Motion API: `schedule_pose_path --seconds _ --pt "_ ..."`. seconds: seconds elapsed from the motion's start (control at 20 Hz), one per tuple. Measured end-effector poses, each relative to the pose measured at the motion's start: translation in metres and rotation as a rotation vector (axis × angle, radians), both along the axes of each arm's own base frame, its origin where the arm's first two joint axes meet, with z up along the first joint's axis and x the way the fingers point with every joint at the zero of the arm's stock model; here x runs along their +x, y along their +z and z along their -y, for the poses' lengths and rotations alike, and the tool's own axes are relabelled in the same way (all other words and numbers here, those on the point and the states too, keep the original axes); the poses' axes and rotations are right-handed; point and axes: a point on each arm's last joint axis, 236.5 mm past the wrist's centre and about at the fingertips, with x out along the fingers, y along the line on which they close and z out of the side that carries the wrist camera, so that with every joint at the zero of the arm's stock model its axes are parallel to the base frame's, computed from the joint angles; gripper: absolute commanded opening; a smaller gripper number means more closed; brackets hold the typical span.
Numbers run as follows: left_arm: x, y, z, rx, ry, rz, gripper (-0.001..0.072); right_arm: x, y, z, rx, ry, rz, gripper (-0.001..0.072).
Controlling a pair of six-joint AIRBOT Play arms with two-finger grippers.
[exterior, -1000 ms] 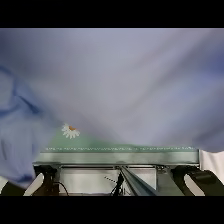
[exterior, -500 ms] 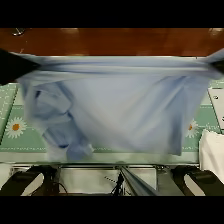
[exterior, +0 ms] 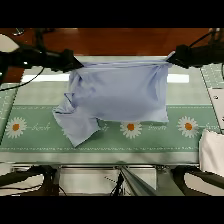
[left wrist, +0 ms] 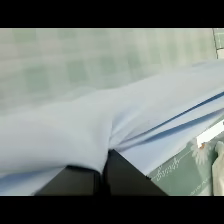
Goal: Fold the shirts.
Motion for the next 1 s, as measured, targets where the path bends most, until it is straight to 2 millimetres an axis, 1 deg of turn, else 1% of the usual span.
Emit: schedule_pose_path --seconds 0.05,0.1,0.15,0.25,0.3,0.35,0.4,0.45,0.5,0.6,0.65,0.7,0.75,0.8,0.85,0.9,1.0 --pt "0.007 -0.013 0.005 -0.021 0.009 -0.026 0.0393 0.015 -0.013 0.003 0.053 -0.022 -0.023 0.0293" --pt "0.012 -0.026 0.009 -0.031 0.016 -0.051 0.0699 0.026 -0.024 0.006 0.098 -0.042 -0.041 0.0589" --pt "0.014 -0.037 0.013 -0.044 0.019 -0.077 0.0706 0.037 -0.033 0.008 0.153 -0.066 -0.058 0.0629" --pt "0.014 -0.051 0.012 -0.044 0.01 -0.119 0.0707 0.048 -0.047 0.019 0.223 -0.101 -0.09 0.0628" --pt "0.009 -0.057 0.005 -0.03 -0.008 -0.148 0.0706 0.049 -0.05 0.03 0.243 -0.117 -0.101 0.0628" --pt "0.007 -0.064 -0.011 0.009 -0.012 -0.169 0.0706 0.048 -0.054 0.045 0.25 -0.136 -0.116 0.0628" --pt "-0.001 -0.075 -0.034 0.059 -0.019 -0.213 0.0706 0.041 -0.058 0.061 0.242 -0.143 -0.14 0.0627" --pt "-0.015 -0.084 -0.058 0.106 -0.031 -0.277 0.0706 0.03 -0.061 0.081 0.22 -0.148 -0.164 0.0628" --pt "-0.028 -0.091 -0.084 0.143 -0.025 -0.334 0.0706 0.015 -0.067 0.102 0.181 -0.152 -0.2 0.0628" --pt "-0.056 -0.105 -0.138 0.189 0.049 -0.438 0.0706 -0.023 -0.084 0.144 0.098 -0.191 -0.284 0.0628" --pt "-0.074 -0.112 -0.16 0.198 0.093 -0.49 0.0706 -0.043 -0.092 0.162 0.076 -0.226 -0.32 0.0627" --pt "-0.091 -0.119 -0.178 0.186 0.145 -0.531 0.0706 -0.062 -0.102 0.174 0.072 -0.263 -0.35 0.0628" --pt "-0.109 -0.127 -0.192 0.176 0.195 -0.569 0.0706 -0.082 -0.113 0.18 0.077 -0.301 -0.384 0.0627" --pt "-0.129 -0.137 -0.202 0.154 0.25 -0.61 0.0705 -0.097 -0.122 0.181 0.094 -0.334 -0.398 0.0627" --pt "-0.143 -0.147 -0.209 0.13 0.308 -0.63 0.0705 -0.112 -0.134 0.177 0.115 -0.361 -0.41 0.0628" --pt "-0.157 -0.155 -0.209 0.085 0.35 -0.647 0.0705 -0.123 -0.143 0.17 0.143 -0.378 -0.413 0.0627" --pt "-0.169 -0.171 -0.2 -0.01 0.42 -0.642 0.0703 -0.137 -0.157 0.151 0.217 -0.393 -0.405 0.0627"
